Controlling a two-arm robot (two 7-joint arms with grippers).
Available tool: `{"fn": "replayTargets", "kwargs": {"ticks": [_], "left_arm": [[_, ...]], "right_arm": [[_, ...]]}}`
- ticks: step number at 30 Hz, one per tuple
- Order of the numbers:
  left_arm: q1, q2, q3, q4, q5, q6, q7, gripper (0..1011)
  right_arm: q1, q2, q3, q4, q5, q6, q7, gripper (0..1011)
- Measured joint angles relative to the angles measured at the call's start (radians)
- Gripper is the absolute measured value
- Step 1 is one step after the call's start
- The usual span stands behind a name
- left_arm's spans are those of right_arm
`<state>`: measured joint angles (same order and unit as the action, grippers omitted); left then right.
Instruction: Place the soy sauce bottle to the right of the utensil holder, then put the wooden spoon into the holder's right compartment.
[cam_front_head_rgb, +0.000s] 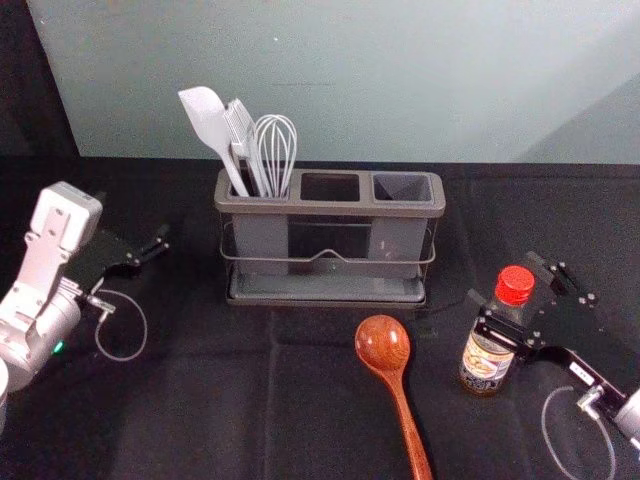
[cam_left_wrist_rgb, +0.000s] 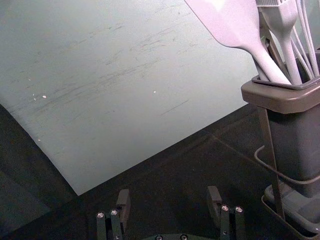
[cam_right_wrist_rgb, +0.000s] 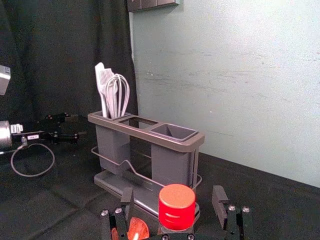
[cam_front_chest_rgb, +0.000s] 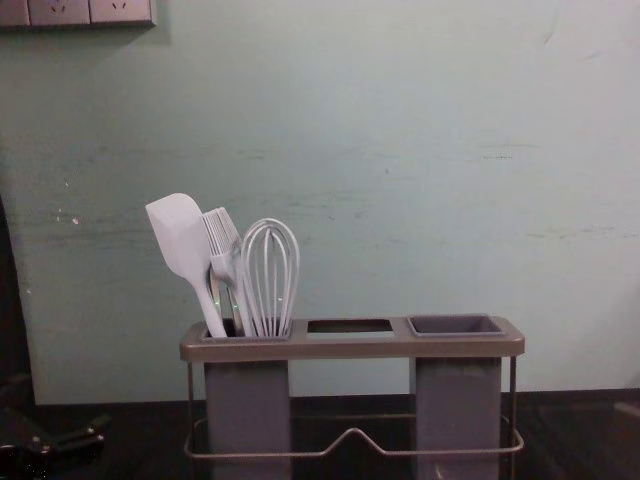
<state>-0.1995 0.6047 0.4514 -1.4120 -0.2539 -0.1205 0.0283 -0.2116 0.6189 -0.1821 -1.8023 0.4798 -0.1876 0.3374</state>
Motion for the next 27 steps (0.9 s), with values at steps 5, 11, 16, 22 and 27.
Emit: {"fn": "replayTargets", "kwargs": {"ticks": [5, 11, 16, 22, 27], "left_arm": [[0.0, 0.0, 0.0, 0.0, 0.0, 0.0, 0.0, 1005], [0.0, 0.0, 0.0, 0.0, 0.0, 0.0, 0.0, 1005], [0.0, 0.0, 0.0, 0.0, 0.0, 0.0, 0.0, 1005], [0.0, 0.0, 0.0, 0.0, 0.0, 0.0, 0.0, 1005], [0.0, 0.0, 0.0, 0.0, 0.0, 0.0, 0.0, 1005]], "right_arm": [[-0.01, -0.009, 0.011, -0.001, -0.005, -0.003, 0.003, 1004], [-0.015, -0.021, 0.021, 0.002, -0.014, -0.005, 0.017, 1004], [-0.018, -0.033, 0.029, 0.004, -0.024, -0.005, 0.024, 966], [-0.021, -0.047, 0.039, 0.006, -0.033, -0.001, 0.033, 813], [-0.025, -0.059, 0.05, 0.005, -0.041, 0.006, 0.035, 659]]}}
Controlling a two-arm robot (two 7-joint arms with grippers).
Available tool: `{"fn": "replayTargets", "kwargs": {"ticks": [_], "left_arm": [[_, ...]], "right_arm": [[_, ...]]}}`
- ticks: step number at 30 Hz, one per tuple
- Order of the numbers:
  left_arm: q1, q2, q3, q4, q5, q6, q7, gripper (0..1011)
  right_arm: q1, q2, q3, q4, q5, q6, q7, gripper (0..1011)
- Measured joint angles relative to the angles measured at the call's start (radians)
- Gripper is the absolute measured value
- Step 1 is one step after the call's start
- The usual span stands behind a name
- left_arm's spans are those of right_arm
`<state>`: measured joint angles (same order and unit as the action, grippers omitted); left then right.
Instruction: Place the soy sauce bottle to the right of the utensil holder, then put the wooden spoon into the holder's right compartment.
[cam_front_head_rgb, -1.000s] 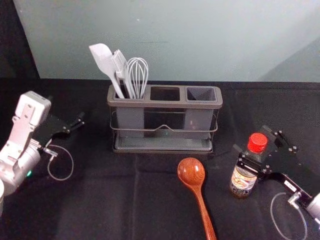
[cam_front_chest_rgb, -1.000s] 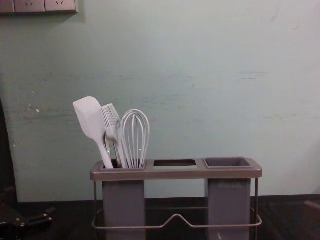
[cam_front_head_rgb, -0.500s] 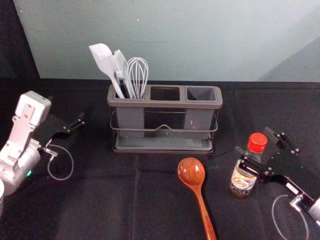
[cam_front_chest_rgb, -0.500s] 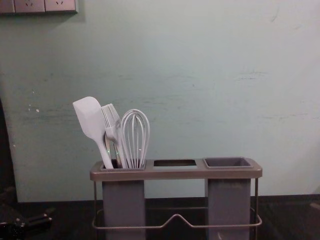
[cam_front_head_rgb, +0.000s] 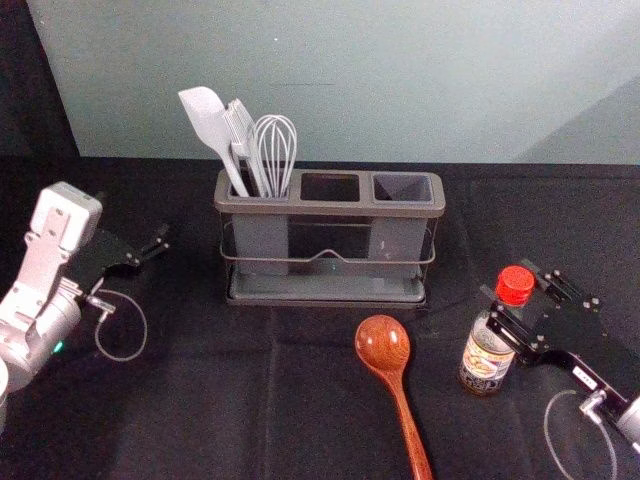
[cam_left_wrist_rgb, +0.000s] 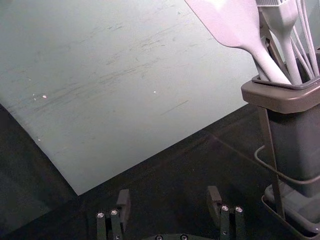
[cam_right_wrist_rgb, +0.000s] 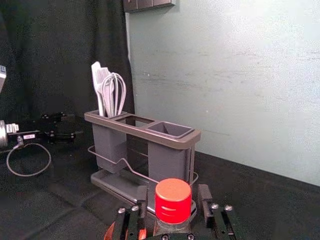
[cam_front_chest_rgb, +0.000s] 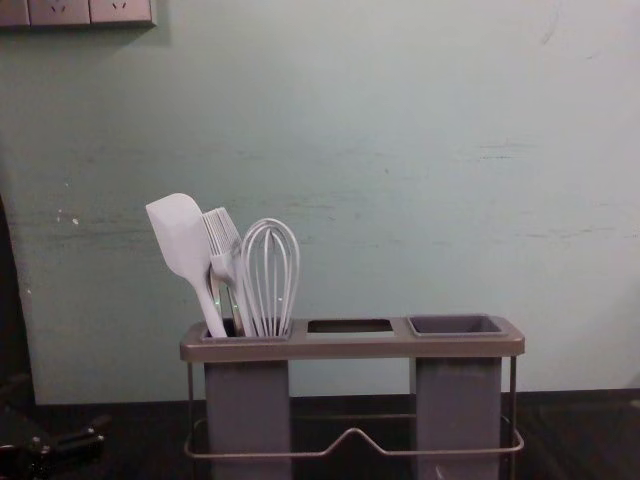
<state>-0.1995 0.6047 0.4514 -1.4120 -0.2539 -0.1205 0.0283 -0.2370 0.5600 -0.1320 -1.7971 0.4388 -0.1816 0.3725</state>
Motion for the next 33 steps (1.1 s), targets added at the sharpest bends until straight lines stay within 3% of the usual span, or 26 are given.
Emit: {"fn": "replayTargets", "kwargs": {"ticks": [10, 23, 33], "left_arm": [[0.0, 0.0, 0.0, 0.0, 0.0, 0.0, 0.0, 1005], [0.0, 0.0, 0.0, 0.0, 0.0, 0.0, 0.0, 1005], [0.0, 0.0, 0.0, 0.0, 0.0, 0.0, 0.0, 1005]], "right_arm": [[-0.007, -0.022, 0.015, -0.002, -0.016, 0.007, 0.012, 383], [-0.009, -0.036, 0.038, -0.024, -0.03, 0.026, 0.027, 383], [0.014, -0.016, 0.081, -0.131, -0.026, 0.077, 0.025, 383]]}}
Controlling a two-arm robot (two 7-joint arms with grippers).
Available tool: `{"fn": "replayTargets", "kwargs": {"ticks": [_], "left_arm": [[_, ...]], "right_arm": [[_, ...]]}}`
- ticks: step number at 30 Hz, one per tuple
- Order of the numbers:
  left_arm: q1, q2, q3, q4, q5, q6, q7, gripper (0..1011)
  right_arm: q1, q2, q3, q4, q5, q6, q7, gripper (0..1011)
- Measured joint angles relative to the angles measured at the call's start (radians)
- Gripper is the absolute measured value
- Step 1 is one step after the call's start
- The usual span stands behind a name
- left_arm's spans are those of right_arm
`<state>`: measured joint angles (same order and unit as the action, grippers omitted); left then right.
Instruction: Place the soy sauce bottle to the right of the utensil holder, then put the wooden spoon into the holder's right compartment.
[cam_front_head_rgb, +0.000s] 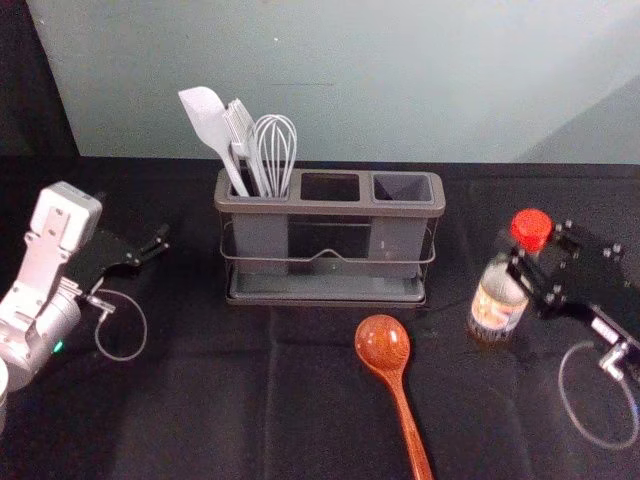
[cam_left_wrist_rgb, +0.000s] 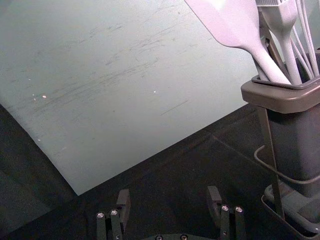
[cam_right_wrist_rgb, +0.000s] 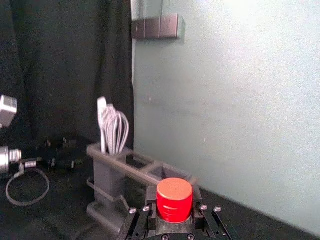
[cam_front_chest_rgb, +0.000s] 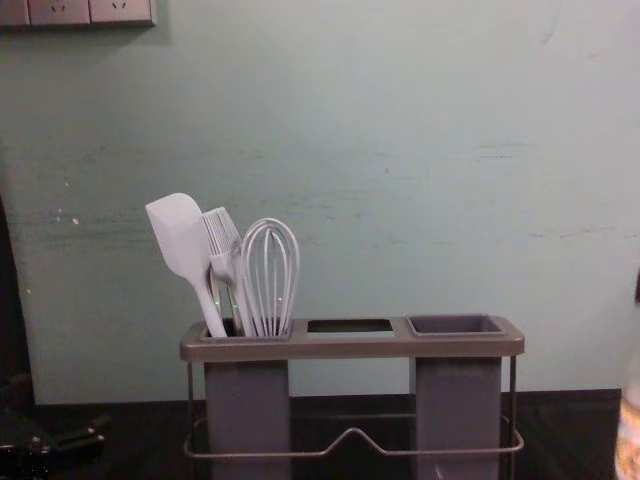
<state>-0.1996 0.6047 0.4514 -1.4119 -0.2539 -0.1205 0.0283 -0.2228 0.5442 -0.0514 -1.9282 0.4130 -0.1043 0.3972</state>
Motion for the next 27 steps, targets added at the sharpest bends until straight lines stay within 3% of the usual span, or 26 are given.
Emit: {"fn": "replayTargets", "kwargs": {"ticks": [8, 27], "left_arm": [[0.0, 0.0, 0.0, 0.0, 0.0, 0.0, 0.0, 1005], [0.0, 0.0, 0.0, 0.0, 0.0, 0.0, 0.0, 1005]], "right_arm": [[0.033, 0.005, 0.017, -0.05, 0.013, 0.021, -0.004, 383], [0.039, 0.003, 0.012, -0.043, 0.015, 0.018, -0.005, 383]]}}
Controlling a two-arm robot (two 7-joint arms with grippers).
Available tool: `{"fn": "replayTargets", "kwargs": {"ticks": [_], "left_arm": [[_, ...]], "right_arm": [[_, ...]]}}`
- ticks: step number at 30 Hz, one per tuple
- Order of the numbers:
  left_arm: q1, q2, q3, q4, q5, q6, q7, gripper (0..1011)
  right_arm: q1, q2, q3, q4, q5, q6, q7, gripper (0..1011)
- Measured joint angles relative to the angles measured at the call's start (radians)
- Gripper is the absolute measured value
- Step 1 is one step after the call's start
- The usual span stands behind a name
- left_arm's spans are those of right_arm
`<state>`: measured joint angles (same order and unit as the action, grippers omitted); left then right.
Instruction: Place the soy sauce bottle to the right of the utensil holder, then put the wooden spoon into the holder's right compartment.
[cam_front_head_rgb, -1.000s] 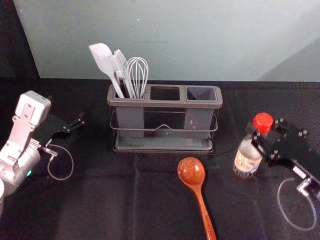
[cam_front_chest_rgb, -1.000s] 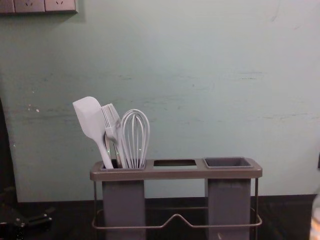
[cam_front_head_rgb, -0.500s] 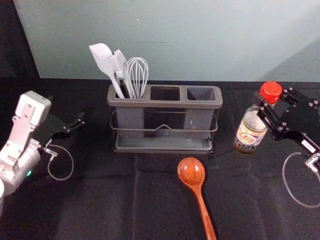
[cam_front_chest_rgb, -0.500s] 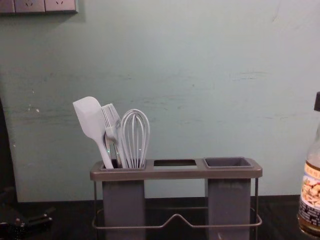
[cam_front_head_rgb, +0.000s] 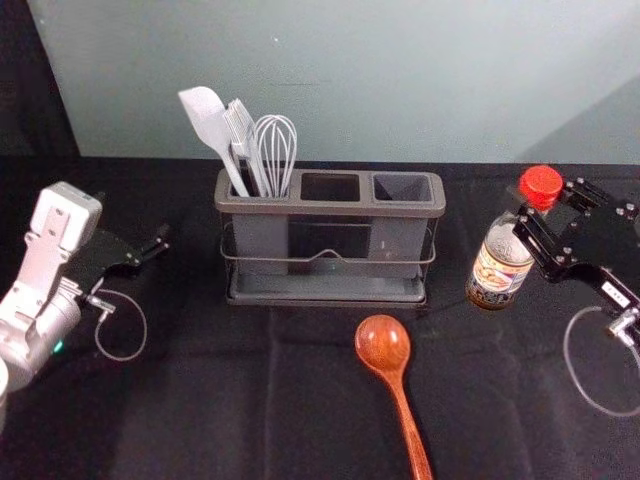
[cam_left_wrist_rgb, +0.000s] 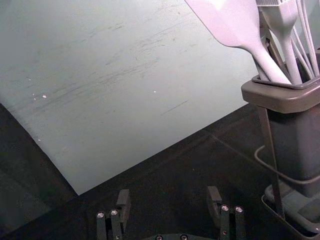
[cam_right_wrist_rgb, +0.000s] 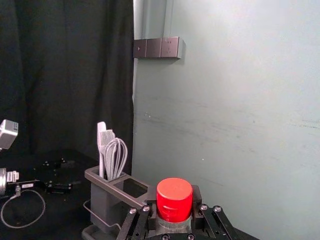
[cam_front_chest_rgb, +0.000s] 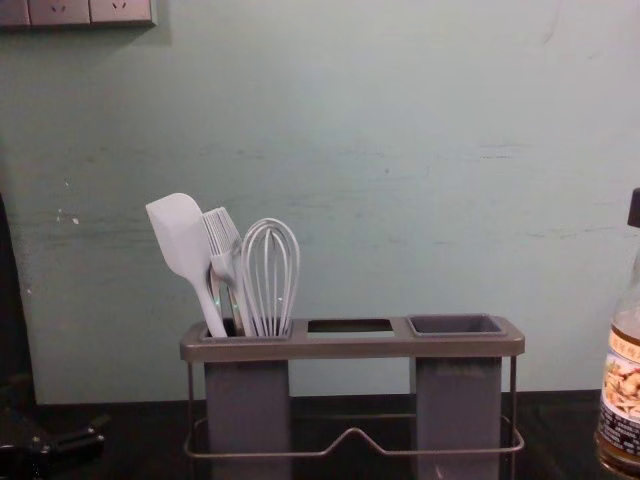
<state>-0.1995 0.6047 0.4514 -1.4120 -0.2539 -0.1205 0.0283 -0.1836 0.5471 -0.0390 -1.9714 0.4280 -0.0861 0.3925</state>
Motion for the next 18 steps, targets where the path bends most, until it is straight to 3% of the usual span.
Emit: {"fn": "replayTargets", "kwargs": {"ticks": [13, 18], "left_arm": [[0.0, 0.0, 0.0, 0.0, 0.0, 0.0, 0.0, 1005], [0.0, 0.0, 0.0, 0.0, 0.0, 0.0, 0.0, 1005]], "right_arm": [[-0.003, -0.006, 0.005, -0.012, 0.003, -0.005, -0.007, 383], [0.009, -0.003, 0.007, -0.054, 0.019, 0.036, -0.015, 383]]}}
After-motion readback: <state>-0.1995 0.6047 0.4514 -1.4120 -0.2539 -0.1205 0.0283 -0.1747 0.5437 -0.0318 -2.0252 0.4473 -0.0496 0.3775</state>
